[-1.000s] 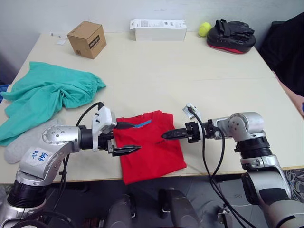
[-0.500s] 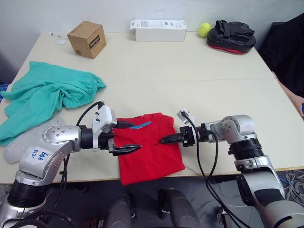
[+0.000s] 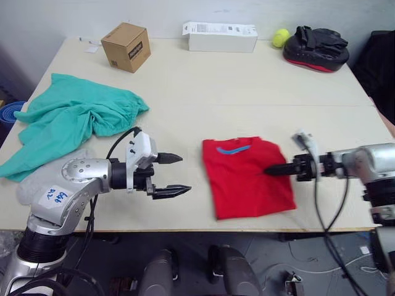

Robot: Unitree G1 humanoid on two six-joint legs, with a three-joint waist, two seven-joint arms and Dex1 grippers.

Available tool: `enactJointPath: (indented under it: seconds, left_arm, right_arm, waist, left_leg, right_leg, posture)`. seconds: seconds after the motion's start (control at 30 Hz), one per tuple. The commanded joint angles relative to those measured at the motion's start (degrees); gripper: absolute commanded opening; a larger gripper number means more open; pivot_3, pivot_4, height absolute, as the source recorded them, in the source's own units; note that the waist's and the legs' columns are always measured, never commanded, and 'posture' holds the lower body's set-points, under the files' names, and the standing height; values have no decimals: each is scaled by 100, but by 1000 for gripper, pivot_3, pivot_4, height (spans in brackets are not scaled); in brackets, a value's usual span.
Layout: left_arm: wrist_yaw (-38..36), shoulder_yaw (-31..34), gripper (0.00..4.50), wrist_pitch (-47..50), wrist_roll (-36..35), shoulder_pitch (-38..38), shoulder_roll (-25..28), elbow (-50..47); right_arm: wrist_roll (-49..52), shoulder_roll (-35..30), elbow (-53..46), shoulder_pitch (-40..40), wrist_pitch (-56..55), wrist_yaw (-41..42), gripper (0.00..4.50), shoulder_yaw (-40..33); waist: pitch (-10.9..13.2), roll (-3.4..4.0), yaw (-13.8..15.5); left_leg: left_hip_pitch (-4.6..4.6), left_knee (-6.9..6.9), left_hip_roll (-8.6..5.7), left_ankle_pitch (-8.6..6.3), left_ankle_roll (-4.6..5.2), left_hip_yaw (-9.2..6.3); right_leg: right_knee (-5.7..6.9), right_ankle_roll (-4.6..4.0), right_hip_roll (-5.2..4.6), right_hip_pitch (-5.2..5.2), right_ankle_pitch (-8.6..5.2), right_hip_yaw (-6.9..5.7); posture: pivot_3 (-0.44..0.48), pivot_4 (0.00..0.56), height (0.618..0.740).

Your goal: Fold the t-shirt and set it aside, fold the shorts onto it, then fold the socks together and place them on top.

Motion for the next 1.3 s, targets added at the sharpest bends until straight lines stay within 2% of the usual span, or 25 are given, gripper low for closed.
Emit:
enactJointPath:
  seconds: [0.03, 0.23, 0.37, 0.5, 0.67, 0.77, 0.87, 1.1, 1.13, 1.3]
  left_arm:
    - [-33, -50, 4500, -144, 30, -160, -42, 18]
    - [-37, -129, 4500, -234, 79, -265, -157, 123]
    - [-24, -119, 4500, -230, 38, -339, -220, 153]
    - [-25, -121, 4500, -232, 54, -351, -241, 156]
    - [-20, -120, 4500, -226, 61, -349, -234, 139]
    - [-4, -105, 4500, -223, 63, -344, -230, 129]
    - [13, -92, 4500, -214, 56, -331, -228, 107]
    - [60, -13, 4500, -204, 29, -258, -200, 80]
    - [66, -1, 4500, -209, 30, -248, -196, 85]
    - [154, 110, 4500, -204, 17, -224, -207, 126]
  right_arm:
    - [-627, -721, 824, -37, -985, 588, 20, 137]
    - [-1626, -1167, 2688, -378, -2379, 730, 20, 174]
    - [-2190, -1346, 3871, -752, -3361, 317, 20, 50]
    - [-2422, -1330, 4530, -1177, -3906, -244, 20, -227]
    - [-2692, -1287, 4815, -1273, -4264, -377, 20, -349]
    - [-2692, -1237, 4884, -1294, -4351, -651, 773, -552]
    - [-2685, -1245, 4896, -1286, -4406, -813, 1844, -764]
    - [-2479, -1784, 4761, -1051, -4616, -701, 4296, -1403]
    - [-2395, -1853, 4720, -1047, -4649, -656, 4467, -1530]
    - [-1835, -1717, 4130, -1039, -4681, -28, 4467, -2128]
  waist:
    - [0, 0, -2]
    - [4, 7, -43]
    - [12, 21, -35]
    - [12, 23, -66]
    - [12, 24, -66]
    - [11, 31, -56]
    - [10, 32, -56]
    - [10, 42, -38]
    - [11, 43, -34]
    - [11, 44, -87]
  left_leg:
    - [1, 0, 3, -3, -6, 0]
    - [9, 7, 14, -3, -23, 19]
    - [15, 16, 13, 2, -28, 20]
    - [16, 26, 13, 3, -32, 20]
    - [17, 30, 14, 6, -36, 18]
    - [17, 30, 13, 6, -35, 18]
    - [17, 32, 13, 6, -35, 18]
    - [18, 40, 13, 7, -35, 18]
    - [18, 41, 13, 7, -35, 18]
    - [20, 56, 16, 6, -35, 17]
  right_leg:
    - [0, 3, 4, -1, 1, -1]
    - [0, 12, 22, -1, -4, 6]
    - [9, 11, 22, 1, -4, 13]
    - [12, 10, 21, 4, -3, 20]
    - [20, 10, 21, 5, -2, 19]
    - [24, 11, 21, 4, -1, 20]
    - [25, 12, 21, 5, -1, 20]
    - [36, 13, 21, 6, -1, 22]
    - [38, 13, 21, 5, -1, 22]
    - [42, 13, 24, 10, 0, 25]
  posture:
    - [0, 150, 740]
    - [0, 150, 740]
    - [0, 150, 740]
    - [0, 150, 740]
    - [0, 150, 740]
    - [0, 150, 740]
    - [0, 150, 740]
    - [0, 150, 740]
    - [0, 150, 740]
    - [0, 150, 740]
